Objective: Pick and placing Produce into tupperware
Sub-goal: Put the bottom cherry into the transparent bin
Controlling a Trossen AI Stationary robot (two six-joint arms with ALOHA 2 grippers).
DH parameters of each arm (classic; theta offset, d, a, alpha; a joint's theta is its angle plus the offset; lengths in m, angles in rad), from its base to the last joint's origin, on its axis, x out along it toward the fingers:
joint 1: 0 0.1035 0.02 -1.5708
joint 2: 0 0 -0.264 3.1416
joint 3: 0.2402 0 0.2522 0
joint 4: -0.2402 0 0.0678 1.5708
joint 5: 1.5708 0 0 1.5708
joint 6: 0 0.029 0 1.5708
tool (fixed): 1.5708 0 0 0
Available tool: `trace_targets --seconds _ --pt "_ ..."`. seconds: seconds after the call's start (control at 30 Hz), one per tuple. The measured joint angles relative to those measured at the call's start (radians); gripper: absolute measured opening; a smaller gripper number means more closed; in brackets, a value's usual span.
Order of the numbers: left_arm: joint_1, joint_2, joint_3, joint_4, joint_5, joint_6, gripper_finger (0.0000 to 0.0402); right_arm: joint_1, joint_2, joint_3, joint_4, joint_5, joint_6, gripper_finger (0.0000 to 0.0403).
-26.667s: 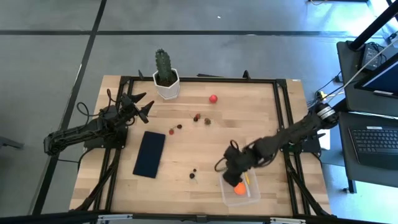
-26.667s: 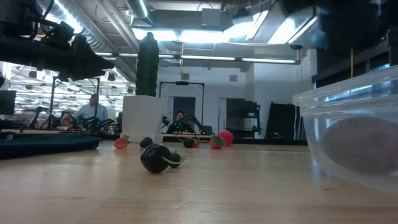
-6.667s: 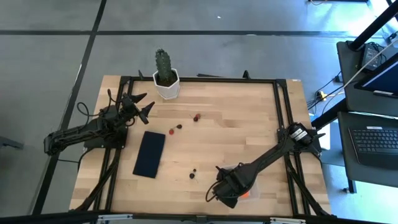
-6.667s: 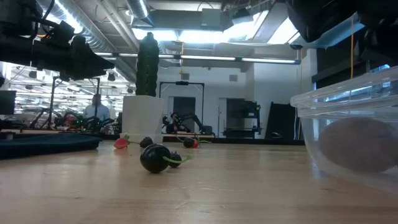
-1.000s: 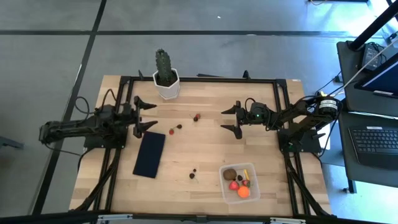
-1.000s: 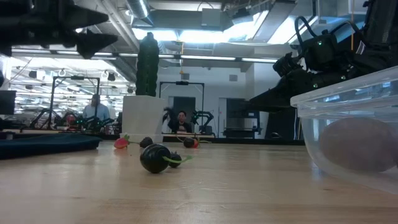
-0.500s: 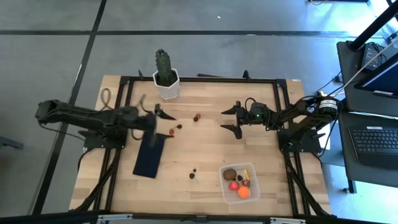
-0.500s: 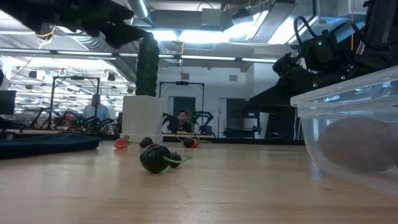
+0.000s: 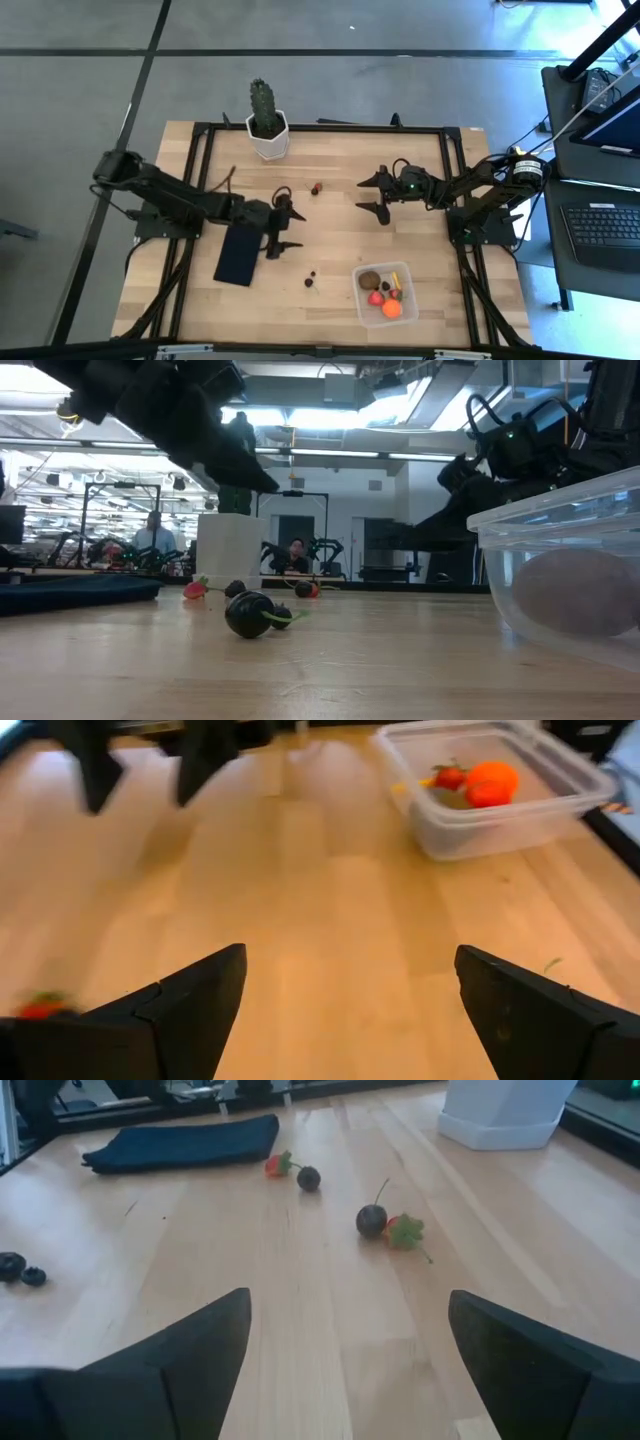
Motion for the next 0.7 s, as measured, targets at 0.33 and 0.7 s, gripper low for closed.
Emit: trace_targets --seconds 0.33,0.7 --pt "-0.064 0.172 0.001 0.237 0.083 0.011 0.0347 0.000 0.000 0.000 -0.027 0.000 -0.010 0.0339" --pt "-0.079 0.344 0.001 0.351 0.076 0.063 0.0340 0.000 0.000 0.000 -0.027 0.000 -0.030 0.0339"
